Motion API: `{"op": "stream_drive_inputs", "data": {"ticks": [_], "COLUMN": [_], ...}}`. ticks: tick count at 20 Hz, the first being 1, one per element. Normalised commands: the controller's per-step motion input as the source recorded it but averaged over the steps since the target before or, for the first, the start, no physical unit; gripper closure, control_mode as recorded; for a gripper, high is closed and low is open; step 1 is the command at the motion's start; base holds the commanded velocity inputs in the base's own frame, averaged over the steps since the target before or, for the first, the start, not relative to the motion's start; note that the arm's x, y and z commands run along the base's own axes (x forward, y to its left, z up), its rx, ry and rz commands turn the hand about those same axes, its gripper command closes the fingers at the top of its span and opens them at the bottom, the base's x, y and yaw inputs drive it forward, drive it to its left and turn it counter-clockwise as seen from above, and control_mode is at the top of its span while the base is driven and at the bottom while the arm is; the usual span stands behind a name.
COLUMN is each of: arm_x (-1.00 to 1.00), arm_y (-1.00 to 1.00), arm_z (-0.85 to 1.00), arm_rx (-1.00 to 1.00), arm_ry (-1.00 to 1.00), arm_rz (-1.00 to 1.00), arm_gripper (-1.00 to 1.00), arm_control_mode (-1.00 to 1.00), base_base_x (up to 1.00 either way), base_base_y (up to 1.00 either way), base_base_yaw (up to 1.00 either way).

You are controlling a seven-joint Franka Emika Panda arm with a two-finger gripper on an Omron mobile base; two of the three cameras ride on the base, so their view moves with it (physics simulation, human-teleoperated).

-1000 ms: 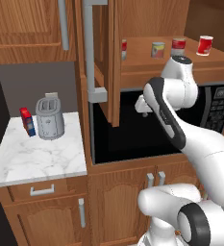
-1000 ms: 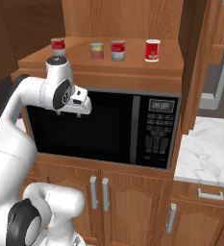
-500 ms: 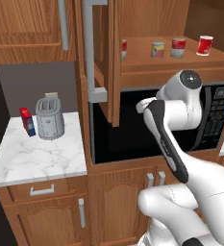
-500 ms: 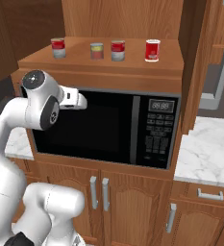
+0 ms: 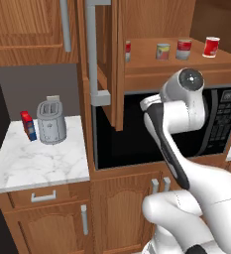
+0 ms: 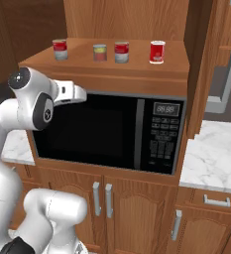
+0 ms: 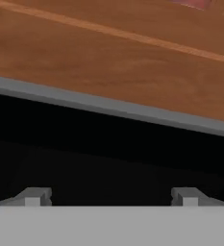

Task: Stack two cans on top of the other two cans in the cabinet.

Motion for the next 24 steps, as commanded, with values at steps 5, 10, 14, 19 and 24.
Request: {"op": "stream_drive_inputs", "data": {"ticks": [5, 10, 14, 19, 24], "arm_x": [0.0, 0.0, 0.0, 0.02, 0.02], "arm_y": [-0.02, -0.06, -0.1, -0.09, -0.18], "arm_z": [0.48, 0.34, 0.31, 0.2, 0.19], "arm_rx": [0.0, 0.01, 0.03, 0.0, 0.0], "arm_ry": [0.13, 0.04, 0.0, -0.07, -0.16], "arm_rz": [-0.09, -0.1, -0.05, -0.05, -0.01], "arm_gripper": [-1.0, -1.0, -1.0, -1.0, -1.0], "arm_control_mode": [-1.0, -1.0, -1.0, -1.0, -1.0], "base_base_x": [0.0, 0.0, 0.0, 0.0, 0.0], "base_base_y": [0.0, 0.0, 0.0, 0.0, 0.0], "base_base_yaw": [0.0, 0.0, 0.0, 0.0, 0.0]}}
